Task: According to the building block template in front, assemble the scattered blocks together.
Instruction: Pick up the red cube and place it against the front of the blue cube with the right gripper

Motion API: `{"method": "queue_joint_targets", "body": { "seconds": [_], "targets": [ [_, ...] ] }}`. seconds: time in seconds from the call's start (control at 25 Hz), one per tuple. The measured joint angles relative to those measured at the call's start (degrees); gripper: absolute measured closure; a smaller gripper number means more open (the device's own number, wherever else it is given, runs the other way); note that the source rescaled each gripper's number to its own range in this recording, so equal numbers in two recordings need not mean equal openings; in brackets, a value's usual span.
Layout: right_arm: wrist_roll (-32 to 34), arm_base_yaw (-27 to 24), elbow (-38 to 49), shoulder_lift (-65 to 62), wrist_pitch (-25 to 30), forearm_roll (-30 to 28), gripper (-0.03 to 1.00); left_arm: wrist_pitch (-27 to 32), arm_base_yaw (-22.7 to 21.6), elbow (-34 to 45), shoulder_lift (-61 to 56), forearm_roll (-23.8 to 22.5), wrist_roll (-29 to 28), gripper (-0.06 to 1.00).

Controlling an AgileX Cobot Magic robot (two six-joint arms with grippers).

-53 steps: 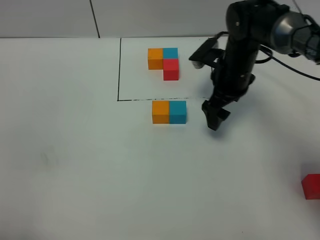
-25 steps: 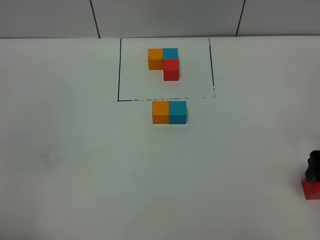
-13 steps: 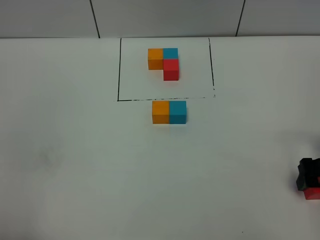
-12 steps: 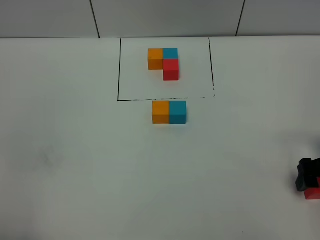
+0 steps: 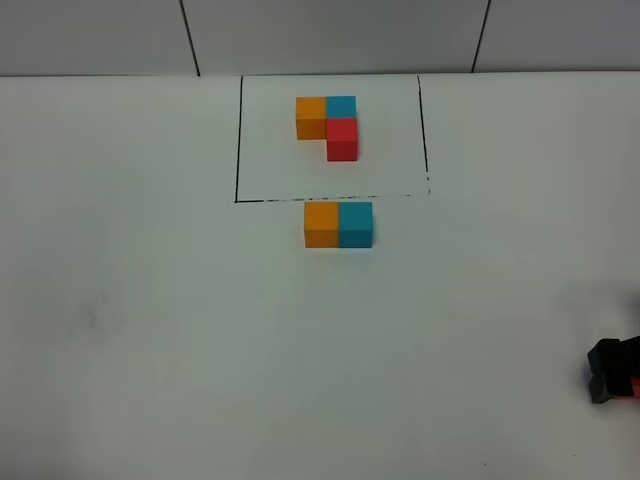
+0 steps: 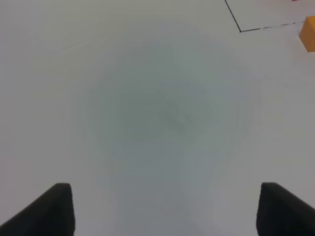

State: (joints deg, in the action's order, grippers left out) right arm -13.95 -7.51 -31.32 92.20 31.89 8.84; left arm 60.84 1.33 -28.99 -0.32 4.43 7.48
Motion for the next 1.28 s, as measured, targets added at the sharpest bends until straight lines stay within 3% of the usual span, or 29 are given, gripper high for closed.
{"method": "queue_joint_targets", "body": {
  "seconds": [0.16,0.24,0.4,0.52,0.72,0.92,1.08,1.28],
  "targets": [
    [-0.1,0.0,0.0,0.0,-0.2,0.1,0.31,0.0,0.0,0.0,0.0,0.0,0.0,0.17],
    [-0.1,0.0,0.0,0.0,-0.4,0.1,0.38,0.0,0.0,0.0,0.0,0.0,0.0,0.17],
    [-0.1,0.0,0.0,0.0,-1.0,0.1,0.66,0.0,0.0,0.0,0.0,0.0,0.0,0.17],
    [-0.1,0.0,0.0,0.0,-1.0,0.1,0.95,0.0,0.0,0.0,0.0,0.0,0.0,0.17],
    [0.8,1.1,0.0,0.0,-1.2,0.0,0.97,0.0,0.0,0.0,0.0,0.0,0.0,0.17],
    [4.7,6.0,-2.0,-0.6,0.6,-0.1,0.97,0.0,0.0,0.0,0.0,0.0,0.0,0.17],
    [13.4,12.8,-5.9,-3.4,6.0,-1.7,0.97,0.0,0.0,0.0,0.0,0.0,0.0,0.17],
    [27.9,25.2,-8.8,-5.9,12.4,-8.8,0.97,0.0,0.0,0.0,0.0,0.0,0.0,0.17]
  ]
}}
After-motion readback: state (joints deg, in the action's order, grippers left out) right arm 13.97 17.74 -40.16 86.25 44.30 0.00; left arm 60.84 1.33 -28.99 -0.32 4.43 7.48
